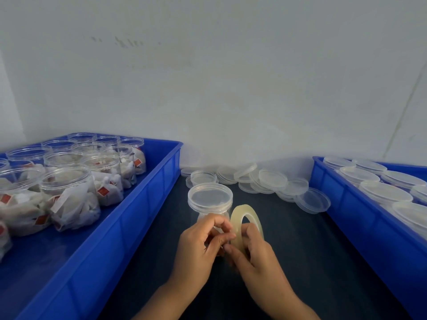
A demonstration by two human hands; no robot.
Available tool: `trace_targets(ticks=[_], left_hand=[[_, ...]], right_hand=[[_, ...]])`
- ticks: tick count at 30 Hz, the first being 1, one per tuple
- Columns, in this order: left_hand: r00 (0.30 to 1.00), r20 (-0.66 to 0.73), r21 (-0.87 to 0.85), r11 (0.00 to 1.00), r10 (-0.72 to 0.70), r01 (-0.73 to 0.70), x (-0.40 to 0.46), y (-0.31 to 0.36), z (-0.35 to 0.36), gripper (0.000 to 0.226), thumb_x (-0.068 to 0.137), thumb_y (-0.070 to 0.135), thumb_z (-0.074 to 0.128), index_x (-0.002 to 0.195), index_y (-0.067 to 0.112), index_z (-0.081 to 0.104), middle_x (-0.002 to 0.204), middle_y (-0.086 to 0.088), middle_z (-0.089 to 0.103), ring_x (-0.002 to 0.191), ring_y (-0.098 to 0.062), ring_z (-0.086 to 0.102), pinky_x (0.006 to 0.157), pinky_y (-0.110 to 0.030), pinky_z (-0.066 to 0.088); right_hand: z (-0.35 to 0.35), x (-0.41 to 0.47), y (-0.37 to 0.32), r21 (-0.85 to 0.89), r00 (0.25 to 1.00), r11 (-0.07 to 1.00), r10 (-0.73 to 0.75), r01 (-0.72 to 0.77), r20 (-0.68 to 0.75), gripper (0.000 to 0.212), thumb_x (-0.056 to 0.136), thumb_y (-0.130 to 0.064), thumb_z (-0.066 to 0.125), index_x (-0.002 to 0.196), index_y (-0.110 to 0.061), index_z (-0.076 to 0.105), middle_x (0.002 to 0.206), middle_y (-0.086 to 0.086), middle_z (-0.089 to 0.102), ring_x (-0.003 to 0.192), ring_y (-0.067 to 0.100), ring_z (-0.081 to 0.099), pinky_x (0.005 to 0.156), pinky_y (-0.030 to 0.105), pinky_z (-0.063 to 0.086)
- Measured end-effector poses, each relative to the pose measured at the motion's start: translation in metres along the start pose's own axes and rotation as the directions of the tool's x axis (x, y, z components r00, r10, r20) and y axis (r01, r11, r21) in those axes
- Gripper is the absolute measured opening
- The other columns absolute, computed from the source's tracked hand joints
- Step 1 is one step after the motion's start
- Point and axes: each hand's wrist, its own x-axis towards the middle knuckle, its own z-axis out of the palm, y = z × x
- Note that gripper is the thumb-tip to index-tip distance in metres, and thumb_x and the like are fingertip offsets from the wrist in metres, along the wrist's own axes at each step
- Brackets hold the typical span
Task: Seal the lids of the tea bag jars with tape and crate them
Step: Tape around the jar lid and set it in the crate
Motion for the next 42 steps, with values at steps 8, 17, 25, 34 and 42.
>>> trace_targets(ticks=[8, 17, 25, 34, 42], left_hand=[[1.000, -0.008, 0.047, 0.999, -0.013, 0.013, 0.000, -0.003, 0.003, 0.014, 0.083, 0.006, 0.070, 0.081, 0.019, 0.064, 0.078, 0.010, 0.066, 0.074, -0.009, 0.067, 0.063, -0.017, 0.054], [0.997, -0.037, -0.006, 0.998, -0.061, 0.061, -0.001, -0.002, 0.004, 0.016, 0.082, 0.002, 0.071, 0.080, 0.017, 0.067, 0.077, 0.010, 0.068, 0.074, -0.010, 0.068, 0.064, -0.015, 0.052], [0.995, -0.047, -0.016, 0.996, -0.083, 0.082, -0.002, -0.003, 0.006, 0.013, 0.084, 0.004, 0.069, 0.083, 0.016, 0.065, 0.082, 0.011, 0.068, 0.077, -0.009, 0.068, 0.066, -0.016, 0.053], [0.997, -0.029, 0.026, 0.997, -0.066, 0.067, -0.002, -0.002, 0.005, 0.018, 0.085, -0.002, 0.068, 0.079, 0.015, 0.065, 0.076, 0.008, 0.066, 0.073, -0.011, 0.066, 0.062, -0.018, 0.053], [0.990, -0.022, 0.346, 0.930, 0.141, -0.125, -0.001, 0.003, 0.004, 0.017, 0.092, 0.026, 0.048, 0.081, 0.016, 0.055, 0.075, 0.011, 0.054, 0.066, -0.007, 0.053, 0.059, -0.025, 0.048]], right_hand=[[0.002, 0.000, -0.001, -0.019, 1.000, 1.000, 0.014, -0.015, -0.012, 0.014, 0.094, -0.023, 0.060, 0.097, -0.023, 0.046, 0.073, 0.000, 0.063, 0.064, 0.016, 0.059, 0.057, 0.033, 0.048], [0.002, 0.000, -0.003, -0.097, 0.999, 0.995, 0.031, -0.032, -0.007, 0.016, 0.095, -0.025, 0.058, 0.094, -0.026, 0.042, 0.075, 0.001, 0.062, 0.069, 0.019, 0.060, 0.061, 0.034, 0.047], [0.001, 0.000, -0.004, -0.104, 1.000, 0.994, 0.022, -0.023, -0.014, 0.018, 0.094, -0.024, 0.060, 0.091, -0.026, 0.041, 0.069, -0.002, 0.058, 0.060, 0.014, 0.055, 0.054, 0.030, 0.043], [-0.003, -0.001, -0.004, -0.225, 0.999, 0.974, -0.029, 0.036, 0.034, 0.027, 0.096, -0.025, 0.057, 0.087, -0.034, 0.033, 0.072, -0.024, 0.055, 0.062, 0.004, 0.052, 0.052, 0.021, 0.037], [-0.010, 0.001, -0.015, -0.231, 0.999, 0.973, 0.000, 0.012, 0.051, 0.015, 0.095, -0.033, 0.056, 0.095, -0.029, 0.042, 0.072, 0.001, 0.057, 0.065, 0.017, 0.055, 0.057, 0.031, 0.045]])
